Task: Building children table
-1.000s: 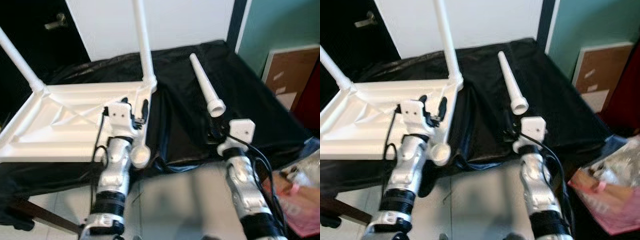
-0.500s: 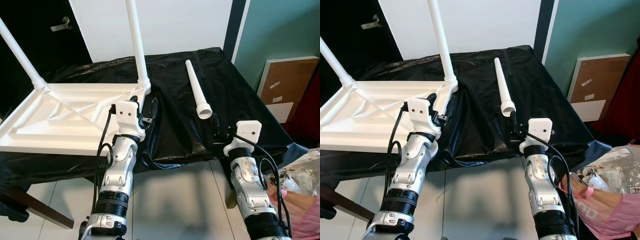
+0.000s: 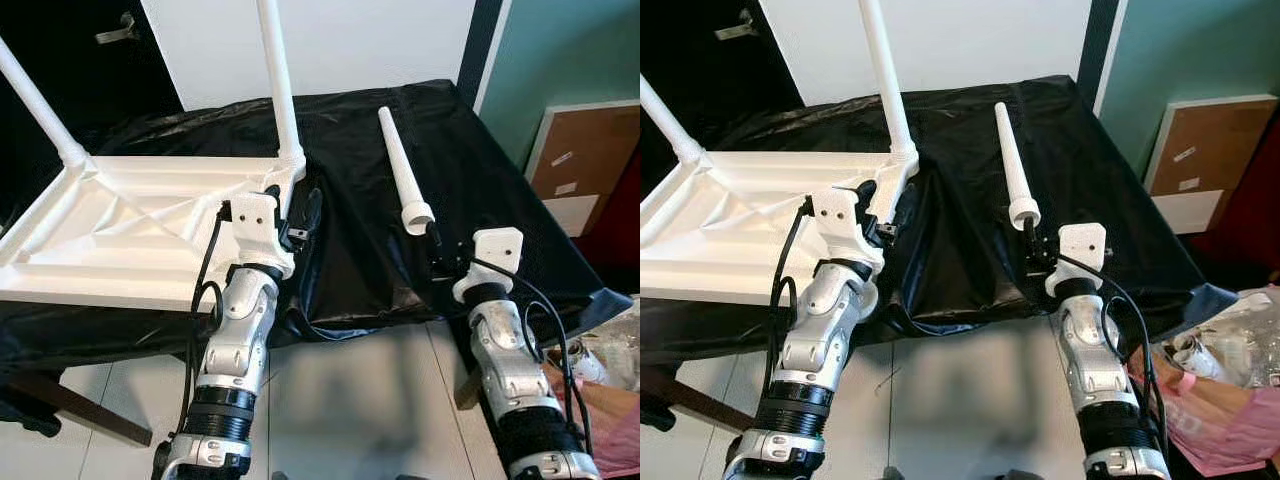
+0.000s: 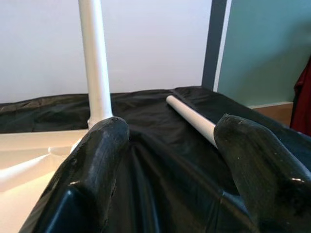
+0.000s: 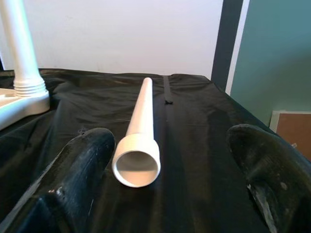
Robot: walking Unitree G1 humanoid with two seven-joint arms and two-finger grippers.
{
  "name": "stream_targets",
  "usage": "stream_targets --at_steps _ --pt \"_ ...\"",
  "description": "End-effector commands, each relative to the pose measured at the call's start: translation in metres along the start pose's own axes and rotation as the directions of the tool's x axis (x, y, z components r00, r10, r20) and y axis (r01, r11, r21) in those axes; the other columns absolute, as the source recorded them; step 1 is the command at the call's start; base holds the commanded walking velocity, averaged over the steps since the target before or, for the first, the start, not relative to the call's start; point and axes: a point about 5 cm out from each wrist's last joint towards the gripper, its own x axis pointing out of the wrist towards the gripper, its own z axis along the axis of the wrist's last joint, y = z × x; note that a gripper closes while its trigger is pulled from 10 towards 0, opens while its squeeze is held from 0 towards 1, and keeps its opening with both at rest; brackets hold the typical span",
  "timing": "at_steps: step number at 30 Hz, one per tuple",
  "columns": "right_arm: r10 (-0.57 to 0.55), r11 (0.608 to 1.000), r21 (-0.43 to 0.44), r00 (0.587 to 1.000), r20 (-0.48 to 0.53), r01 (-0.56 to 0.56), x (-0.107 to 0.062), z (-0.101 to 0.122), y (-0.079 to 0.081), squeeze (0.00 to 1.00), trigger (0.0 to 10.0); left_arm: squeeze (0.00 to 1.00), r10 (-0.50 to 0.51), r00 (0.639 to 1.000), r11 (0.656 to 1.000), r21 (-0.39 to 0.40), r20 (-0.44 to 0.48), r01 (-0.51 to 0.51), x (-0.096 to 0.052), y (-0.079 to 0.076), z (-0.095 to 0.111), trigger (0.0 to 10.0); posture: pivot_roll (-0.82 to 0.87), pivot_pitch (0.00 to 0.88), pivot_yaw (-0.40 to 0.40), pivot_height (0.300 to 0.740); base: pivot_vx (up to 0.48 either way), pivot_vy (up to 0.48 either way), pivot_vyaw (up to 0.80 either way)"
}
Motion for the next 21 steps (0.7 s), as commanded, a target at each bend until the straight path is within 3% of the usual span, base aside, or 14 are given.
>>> stream_targets --at_steps 1,9,12,14,15,17,19,20,21 --pt "0.002 1.000 0.002 1.000 -0.018 -0.002 0.002 -0.003 -0.001 0.00 10.0 0.00 -0.123 0.992 0.992 -0.004 -0.010 0.123 -0.003 -0.005 0.000 10.0 -0.11 0.074 0.060 0.740 0.000 0.000 0.00" --pt "0.002 1.000 -0.010 0.999 -0.032 -0.002 0.014 -0.003 -0.007 0.00 10.0 0.00 -0.243 0.970 0.970 -0.035 -0.029 0.242 -0.012 -0.019 0.007 10.0 -0.10 0.102 0.068 0.740 0.000 0.000 0.00" --pt "0.011 1.000 -0.019 0.999 -0.041 -0.012 0.020 -0.003 -0.009 0.00 10.0 0.00 -0.323 0.946 0.944 -0.068 -0.018 0.321 -0.015 -0.032 0.014 10.0 -0.09 0.128 0.069 0.740 0.000 0.000 0.00" --pt "0.031 0.999 -0.014 0.998 -0.052 -0.032 0.026 -0.003 -0.009 0.00 10.0 0.00 -0.413 0.911 0.907 -0.095 -0.011 0.410 -0.019 -0.045 0.022 10.0 -0.08 0.150 0.071 0.740 0.000 0.000 0.00" --pt "0.031 0.999 -0.014 0.998 -0.052 -0.032 0.026 -0.003 -0.009 0.00 10.0 0.00 -0.413 0.911 0.907 -0.095 -0.011 0.410 -0.019 -0.045 0.022 10.0 -0.08 0.150 0.071 0.740 0.000 0.000 0.00" --pt "0.064 0.998 -0.003 0.996 -0.065 -0.065 0.031 -0.003 -0.007 0.00 10.0 0.00 -0.491 0.871 0.866 -0.120 -0.013 0.486 -0.024 -0.055 0.027 10.0 -0.07 0.166 0.071 0.740 0.000 0.000 0.00" --pt "0.064 0.998 -0.003 0.996 -0.065 -0.065 0.031 -0.003 -0.007 0.00 10.0 0.00 -0.491 0.871 0.866 -0.120 -0.013 0.486 -0.024 -0.055 0.027 10.0 -0.07 0.166 0.071 0.740 0.000 0.000 0.00" --pt "0.079 0.997 -0.004 0.995 -0.067 -0.080 0.034 -0.002 -0.006 0.00 10.0 0.00 -0.536 0.844 0.839 -0.129 -0.018 0.529 -0.028 -0.060 0.030 10.0 -0.07 0.184 0.071 0.740 0.000 0.000 0.00" --pt "0.079 0.997 -0.004 0.995 -0.067 -0.080 0.034 -0.002 -0.006 0.00 10.0 0.00 -0.536 0.844 0.839 -0.129 -0.018 0.529 -0.028 -0.060 0.030 10.0 -0.07 0.184 0.071 0.740 0.000 0.000 0.00"
